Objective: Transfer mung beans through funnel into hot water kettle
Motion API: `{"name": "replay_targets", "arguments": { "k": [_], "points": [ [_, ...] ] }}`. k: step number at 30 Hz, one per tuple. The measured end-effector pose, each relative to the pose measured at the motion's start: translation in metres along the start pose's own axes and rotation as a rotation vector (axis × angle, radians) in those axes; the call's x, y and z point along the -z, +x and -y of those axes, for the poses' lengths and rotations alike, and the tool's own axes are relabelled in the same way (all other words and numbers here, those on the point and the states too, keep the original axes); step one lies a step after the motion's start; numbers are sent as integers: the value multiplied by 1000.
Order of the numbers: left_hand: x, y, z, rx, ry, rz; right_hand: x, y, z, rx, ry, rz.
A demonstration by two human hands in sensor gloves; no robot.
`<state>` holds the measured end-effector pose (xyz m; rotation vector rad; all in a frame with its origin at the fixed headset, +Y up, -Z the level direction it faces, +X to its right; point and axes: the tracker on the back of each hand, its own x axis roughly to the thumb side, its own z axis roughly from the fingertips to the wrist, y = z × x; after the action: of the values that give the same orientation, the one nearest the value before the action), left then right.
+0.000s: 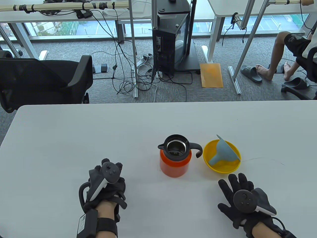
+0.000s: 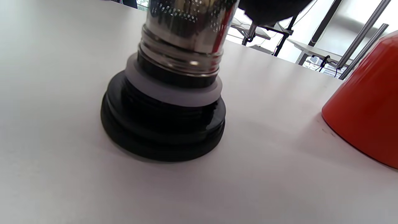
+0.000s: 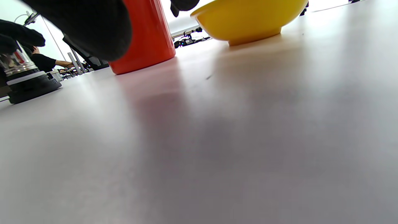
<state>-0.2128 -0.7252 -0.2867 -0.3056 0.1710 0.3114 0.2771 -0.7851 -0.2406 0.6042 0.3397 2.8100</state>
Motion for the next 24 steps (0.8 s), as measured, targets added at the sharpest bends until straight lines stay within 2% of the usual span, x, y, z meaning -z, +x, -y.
{"name": "replay_targets", "arguments": {
  "k": [6, 8, 10, 14, 17, 20, 21, 24],
  "points": [
    [1, -4, 0, -128, 1, -4, 1, -2, -3, 3, 21, -3],
    [-2, -3, -2, -167, 0, -30, 1, -2, -1, -4, 10, 6],
    [-6, 0, -5, -246, -3, -3, 1, 1, 2, 14, -19, 25],
    [-16, 13, -4, -551, -38, 105, 8, 16, 14, -58, -57, 109],
    [-22, 30, 2, -755, -91, 172, 17, 38, 23, -89, -11, 196],
    [-27, 50, 10, -913, -150, 238, 27, 65, 35, 15, -29, 314],
    [-30, 61, 14, -977, -186, 267, 32, 78, 39, 140, -52, 350],
    [-36, 87, 22, -1042, -266, 332, 43, 99, 46, 301, -73, 449]
  ]
}}
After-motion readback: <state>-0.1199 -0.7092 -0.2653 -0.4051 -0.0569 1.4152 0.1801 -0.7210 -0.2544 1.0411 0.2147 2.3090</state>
